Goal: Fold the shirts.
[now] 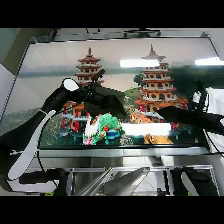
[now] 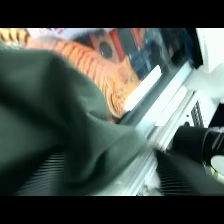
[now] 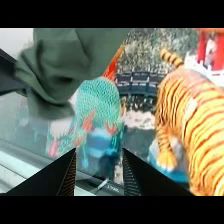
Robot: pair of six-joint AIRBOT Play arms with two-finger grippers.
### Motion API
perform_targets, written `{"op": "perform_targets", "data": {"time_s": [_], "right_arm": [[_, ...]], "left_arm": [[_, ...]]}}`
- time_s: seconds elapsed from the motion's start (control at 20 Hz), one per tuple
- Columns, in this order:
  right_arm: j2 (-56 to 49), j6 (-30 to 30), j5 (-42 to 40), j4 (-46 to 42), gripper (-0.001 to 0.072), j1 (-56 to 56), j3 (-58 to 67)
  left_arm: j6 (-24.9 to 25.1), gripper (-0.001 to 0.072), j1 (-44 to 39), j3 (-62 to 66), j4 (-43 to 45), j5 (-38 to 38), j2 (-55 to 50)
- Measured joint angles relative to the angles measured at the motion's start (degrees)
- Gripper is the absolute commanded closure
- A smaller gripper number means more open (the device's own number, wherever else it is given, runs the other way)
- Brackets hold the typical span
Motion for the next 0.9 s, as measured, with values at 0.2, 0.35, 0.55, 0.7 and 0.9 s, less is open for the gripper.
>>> {"op": "perform_targets", "data": {"time_s": [0.2,0.35,0.55,0.7,0.9], "right_arm": [[-6.0,-2.4,1.0,1.4,0.0176,0.2,0.5],[-12.0,-5.6,1.1,4.0,0.0176,3.6,0.6],[-21.6,-7.4,-1.7,5.2,0.0178,12.9,0.6],[-29.2,-8.3,-6.8,6.0,0.0182,18.8,0.6],[-38.3,-15.4,-10.1,14.6,0.0184,23.9,0.7]], "left_arm": [[-0.3,-0.0013,7.0,3.1,0.1,-9.7,-0.7],[-1.4,-0.0013,15.5,3.6,0.3,-17.3,-0.8],[-1.8,-0.0013,25.2,-1.7,3.2,-19.7,-0.8],[0.1,0.0002,29.6,-7.8,4.6,-18.0,-0.9],[3.7,0.0002,31.6,-13.8,5.5,-13.4,-0.8]]}}
